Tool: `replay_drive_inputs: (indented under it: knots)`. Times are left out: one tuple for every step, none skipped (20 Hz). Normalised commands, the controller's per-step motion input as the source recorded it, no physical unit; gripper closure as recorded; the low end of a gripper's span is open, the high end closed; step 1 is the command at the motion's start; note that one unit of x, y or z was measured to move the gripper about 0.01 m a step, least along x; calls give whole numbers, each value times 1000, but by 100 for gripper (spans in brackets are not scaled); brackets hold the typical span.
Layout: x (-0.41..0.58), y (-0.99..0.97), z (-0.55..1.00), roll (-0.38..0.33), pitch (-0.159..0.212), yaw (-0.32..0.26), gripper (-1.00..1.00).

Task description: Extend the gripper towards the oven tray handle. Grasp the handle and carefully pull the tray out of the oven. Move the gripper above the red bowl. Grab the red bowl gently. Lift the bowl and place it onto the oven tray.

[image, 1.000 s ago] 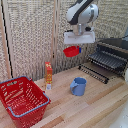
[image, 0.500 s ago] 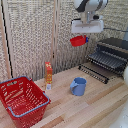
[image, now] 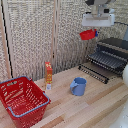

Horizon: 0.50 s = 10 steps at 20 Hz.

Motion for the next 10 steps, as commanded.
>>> replay_drive_inputs:
  knots:
    - [-200, -654, -214, -8, 47, -155, 100]
    - [-151, -677, -223, -14, 60, -144, 100]
    - [-146, -691, -251, -17, 56, -139, 100]
    - [-111, -683, -269, -40, 69, -131, 100]
    - [-114, -649, -291, -54, 70, -134, 100]
    - [-74, -611, -351, -55, 92, -134, 100]
    - [-20, -597, -403, -57, 116, -128, 100]
    - [-31, -591, -429, -62, 116, -123, 100]
    - [-26, -574, -466, -66, 117, -123, 100]
    - [0, -589, -480, -64, 119, -118, 100]
